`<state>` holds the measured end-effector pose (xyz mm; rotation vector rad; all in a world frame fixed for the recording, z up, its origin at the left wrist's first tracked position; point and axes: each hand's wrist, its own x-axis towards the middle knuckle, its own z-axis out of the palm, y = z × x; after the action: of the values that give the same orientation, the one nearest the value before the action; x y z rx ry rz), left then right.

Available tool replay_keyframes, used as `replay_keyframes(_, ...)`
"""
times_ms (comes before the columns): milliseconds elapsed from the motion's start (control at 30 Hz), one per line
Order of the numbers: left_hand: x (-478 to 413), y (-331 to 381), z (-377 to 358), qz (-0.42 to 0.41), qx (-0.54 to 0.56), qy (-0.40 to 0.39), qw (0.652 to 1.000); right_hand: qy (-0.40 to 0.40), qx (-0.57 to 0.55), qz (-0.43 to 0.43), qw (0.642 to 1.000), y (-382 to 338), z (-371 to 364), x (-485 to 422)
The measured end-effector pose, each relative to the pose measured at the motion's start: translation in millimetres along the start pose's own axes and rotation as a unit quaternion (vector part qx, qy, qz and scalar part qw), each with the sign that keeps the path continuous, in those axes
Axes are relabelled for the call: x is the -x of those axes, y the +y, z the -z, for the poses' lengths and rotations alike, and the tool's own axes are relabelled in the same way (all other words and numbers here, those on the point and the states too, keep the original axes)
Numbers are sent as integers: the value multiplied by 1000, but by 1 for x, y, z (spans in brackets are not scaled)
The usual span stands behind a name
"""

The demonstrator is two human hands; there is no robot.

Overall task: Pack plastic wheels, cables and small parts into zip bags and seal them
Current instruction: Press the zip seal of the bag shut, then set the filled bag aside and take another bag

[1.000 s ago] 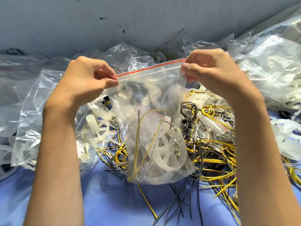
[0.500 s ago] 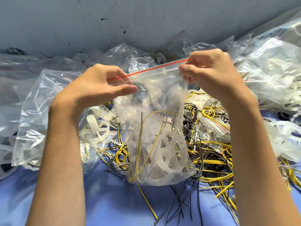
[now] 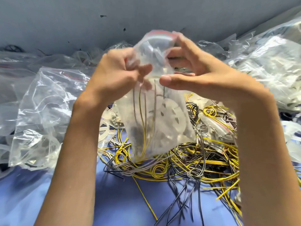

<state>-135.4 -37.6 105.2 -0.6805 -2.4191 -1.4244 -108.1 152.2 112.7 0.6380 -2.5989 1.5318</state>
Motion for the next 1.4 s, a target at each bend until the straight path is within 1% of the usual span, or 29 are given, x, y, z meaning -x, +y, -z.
replay_keyframes(33,-3,2,-1,-6,3,43,999,-7,21,17,1000,-1,1,0)
replay_keyframes(67,-4,5,-1,-13,15,69,997,-10,67,25,997,-2,0,-1)
replay_keyframes(133,-5,8,-3,-42,53,88,994,-1,167,10,986,-2,-3,-4)
replay_keyframes(167,-5,9,-3,-60,67,95,991,9,170,-3,985,-1,-5,-6)
replay_keyframes(200,-4,11,-3,-74,75,99,990,24,138,-12,990,1,-7,-8)
replay_keyframes(267,-2,13,-1,-81,76,101,989,70,85,-2,994,4,-12,-10)
replay_keyframes(367,-3,14,-3,-64,33,89,993,172,100,-4,980,10,-14,-13)
replay_keyframes(433,-4,16,-4,-70,51,72,994,230,103,-7,968,12,-13,-15)
replay_keyframes(533,-6,18,-3,-84,69,74,991,338,75,-37,937,22,-1,-16)
replay_keyframes(633,-6,19,-2,-75,67,72,992,427,68,-105,896,34,28,-21)
replay_keyframes(700,-6,18,-3,-59,67,44,995,456,40,-141,878,46,55,-32)
replay_keyframes(800,-5,18,-5,-53,60,19,997,493,13,-162,855,66,101,-52)
replay_keyframes(867,-5,17,-5,-56,60,17,997,504,38,-202,839,81,127,-64)
replay_keyframes(933,-5,17,-5,-57,54,14,997,537,56,-246,805,92,142,-68)
replay_keyframes(967,-5,15,-5,-56,51,12,997,544,57,-261,796,99,146,-70)
replay_keyframes(1000,-5,14,-5,-55,48,11,997,538,59,-279,793,108,149,-71)
replay_keyframes(1067,-7,10,-4,-53,42,10,998,504,57,-346,789,126,143,-68)
replay_keyframes(1133,-8,8,-4,-56,35,12,998,503,81,-396,764,138,131,-63)
replay_keyframes(1167,-9,6,-4,-56,34,12,998,520,133,-381,753,140,124,-59)
replay_keyframes(1200,-9,5,-4,-54,33,12,998,527,210,-337,752,142,118,-59)
replay_keyframes(1233,-10,5,-5,-52,30,10,998,505,290,-286,761,143,114,-59)
replay_keyframes(1267,-11,4,-5,-51,26,6,998,447,353,-252,782,145,113,-61)
replay_keyframes(1300,-11,4,-6,-49,23,2,999,366,393,-253,805,147,112,-62)
replay_keyframes(1333,-11,3,-6,-48,19,-2,999,283,407,-282,822,151,112,-62)
replay_keyframes(1367,-10,3,-6,-49,17,-4,999,221,396,-322,831,156,113,-60)
replay_keyframes(1400,-10,2,-5,-49,15,-7,999,197,378,-349,834,162,115,-57)
